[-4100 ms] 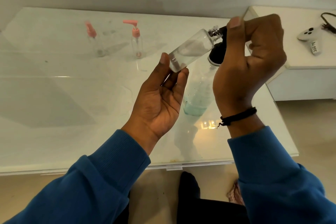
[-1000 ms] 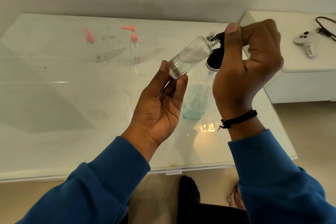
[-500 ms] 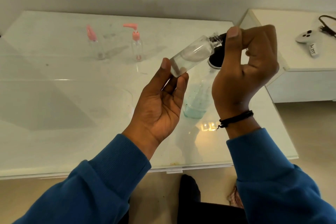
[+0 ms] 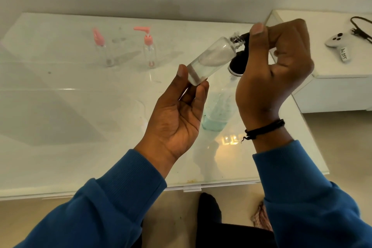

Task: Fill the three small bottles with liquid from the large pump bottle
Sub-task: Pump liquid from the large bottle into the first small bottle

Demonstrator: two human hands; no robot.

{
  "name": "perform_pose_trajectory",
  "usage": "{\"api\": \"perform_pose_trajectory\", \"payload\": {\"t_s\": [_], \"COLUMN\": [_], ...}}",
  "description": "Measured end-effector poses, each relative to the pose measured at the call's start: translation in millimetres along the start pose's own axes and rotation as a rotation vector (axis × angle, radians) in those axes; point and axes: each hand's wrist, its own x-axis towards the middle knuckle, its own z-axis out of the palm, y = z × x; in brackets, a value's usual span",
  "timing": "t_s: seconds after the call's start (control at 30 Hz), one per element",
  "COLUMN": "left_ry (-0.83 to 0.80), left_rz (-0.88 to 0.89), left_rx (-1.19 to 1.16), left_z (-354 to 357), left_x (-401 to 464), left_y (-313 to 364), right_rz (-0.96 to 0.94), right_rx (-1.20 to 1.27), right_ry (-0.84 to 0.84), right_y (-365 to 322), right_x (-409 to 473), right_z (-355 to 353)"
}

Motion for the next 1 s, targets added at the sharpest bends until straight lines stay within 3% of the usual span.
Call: {"api": "perform_pose_trajectory", "payload": {"t_s": [1.0], "left_ry": [0.007], "left_rz": [0.012], "left_rx": [0.000], "left_z": [-0.3], "left_x": [0.3], "left_y": [1.5], "right_rz": [0.002], "right_rx": [0.005], "right_ry": [0.002], "right_y": [0.1], "right_x": [-1.8], "right_z": [1.1]}}
